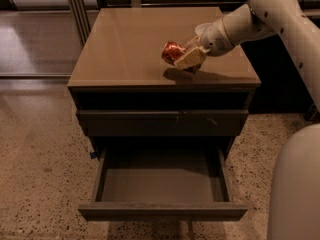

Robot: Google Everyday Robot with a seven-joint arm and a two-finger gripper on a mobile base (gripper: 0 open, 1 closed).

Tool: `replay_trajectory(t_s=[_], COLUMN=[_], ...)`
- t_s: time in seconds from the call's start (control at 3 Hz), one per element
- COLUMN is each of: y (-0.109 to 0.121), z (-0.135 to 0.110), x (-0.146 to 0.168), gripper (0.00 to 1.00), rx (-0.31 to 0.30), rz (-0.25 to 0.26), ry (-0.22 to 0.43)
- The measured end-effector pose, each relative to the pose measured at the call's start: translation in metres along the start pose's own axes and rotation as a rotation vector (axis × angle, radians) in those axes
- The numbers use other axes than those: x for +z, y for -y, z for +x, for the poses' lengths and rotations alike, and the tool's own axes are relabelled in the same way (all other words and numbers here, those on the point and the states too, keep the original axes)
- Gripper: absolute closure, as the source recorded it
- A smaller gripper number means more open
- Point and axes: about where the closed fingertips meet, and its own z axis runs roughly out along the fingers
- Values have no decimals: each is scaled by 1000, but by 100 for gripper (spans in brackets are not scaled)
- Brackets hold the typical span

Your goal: Place coke can into middle drawer

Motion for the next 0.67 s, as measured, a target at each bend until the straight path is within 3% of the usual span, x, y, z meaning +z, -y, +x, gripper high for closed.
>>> replay_trajectory(t_s=[0.67], y=[-70], z=[17], x=[-34], gripper=[100], rx=[93], rz=[30], ry=[165])
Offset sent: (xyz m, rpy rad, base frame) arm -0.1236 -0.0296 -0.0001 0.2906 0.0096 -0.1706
